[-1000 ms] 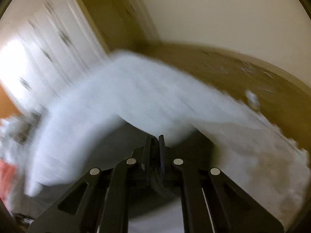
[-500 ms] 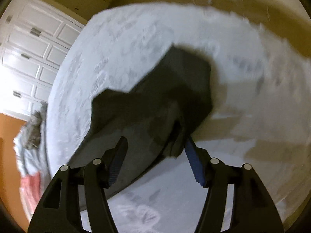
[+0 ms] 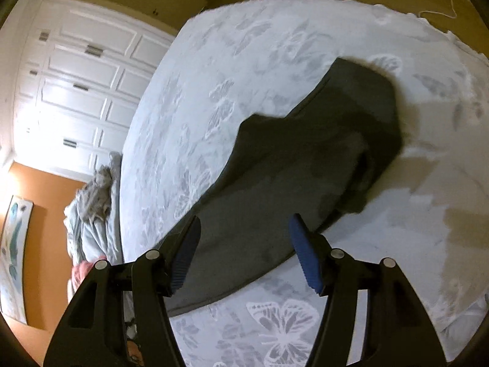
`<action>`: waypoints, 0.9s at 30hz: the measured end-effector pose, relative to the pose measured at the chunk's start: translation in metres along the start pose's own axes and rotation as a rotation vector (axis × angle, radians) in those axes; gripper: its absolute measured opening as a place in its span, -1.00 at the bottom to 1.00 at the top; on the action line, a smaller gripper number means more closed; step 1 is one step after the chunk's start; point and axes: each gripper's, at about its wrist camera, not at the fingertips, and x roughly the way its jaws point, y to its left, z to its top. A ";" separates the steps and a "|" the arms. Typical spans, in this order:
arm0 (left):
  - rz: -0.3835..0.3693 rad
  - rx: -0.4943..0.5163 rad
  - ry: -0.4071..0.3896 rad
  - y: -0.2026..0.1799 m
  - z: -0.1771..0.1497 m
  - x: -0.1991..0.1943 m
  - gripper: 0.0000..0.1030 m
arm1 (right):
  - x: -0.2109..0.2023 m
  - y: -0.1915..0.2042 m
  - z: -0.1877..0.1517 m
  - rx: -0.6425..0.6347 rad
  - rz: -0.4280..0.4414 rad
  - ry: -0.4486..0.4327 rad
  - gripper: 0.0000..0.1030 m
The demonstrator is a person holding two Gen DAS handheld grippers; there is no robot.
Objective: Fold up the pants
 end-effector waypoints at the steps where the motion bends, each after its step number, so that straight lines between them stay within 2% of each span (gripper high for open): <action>1: 0.003 -0.002 -0.001 0.000 0.000 0.002 -0.51 | 0.005 0.004 -0.002 -0.013 -0.010 0.010 0.16; 4: 0.005 -0.029 0.003 0.003 0.004 0.008 -0.51 | 0.009 0.008 -0.008 -0.056 -0.046 0.024 0.16; 5: -0.013 -0.038 0.000 0.004 0.005 0.009 -0.58 | 0.012 0.010 -0.010 -0.072 -0.059 0.028 0.16; 7: -0.045 -0.007 -0.019 -0.002 0.005 0.008 -0.99 | 0.015 0.014 -0.012 -0.098 -0.083 0.028 0.16; 9: -0.113 0.057 -0.068 -0.017 0.003 -0.010 -0.98 | 0.015 0.018 -0.012 -0.131 -0.127 0.005 0.16; 11: -0.148 0.124 -0.110 -0.030 -0.001 -0.033 -0.98 | 0.007 0.020 -0.013 -0.164 -0.153 -0.037 0.21; 13: -0.106 0.113 -0.098 -0.023 0.001 -0.035 -0.97 | 0.001 0.021 -0.011 -0.203 -0.191 -0.071 0.37; 15: -0.048 0.017 -0.034 0.002 0.008 -0.020 -0.97 | -0.001 0.015 -0.007 -0.219 -0.269 -0.085 0.38; 16: -0.044 -0.034 -0.007 0.013 0.009 -0.013 -0.97 | -0.001 0.007 -0.005 -0.204 -0.292 -0.074 0.38; 18: -0.032 -0.043 -0.005 0.017 0.008 -0.010 -0.97 | -0.001 -0.006 -0.002 -0.160 -0.292 -0.051 0.38; 22: -0.015 0.045 -0.031 0.002 0.009 -0.017 -0.97 | -0.012 -0.021 0.001 -0.106 -0.237 -0.049 0.38; 27: 0.021 0.033 -0.044 -0.002 0.007 -0.007 -0.97 | -0.004 -0.034 0.007 -0.054 -0.178 -0.036 0.38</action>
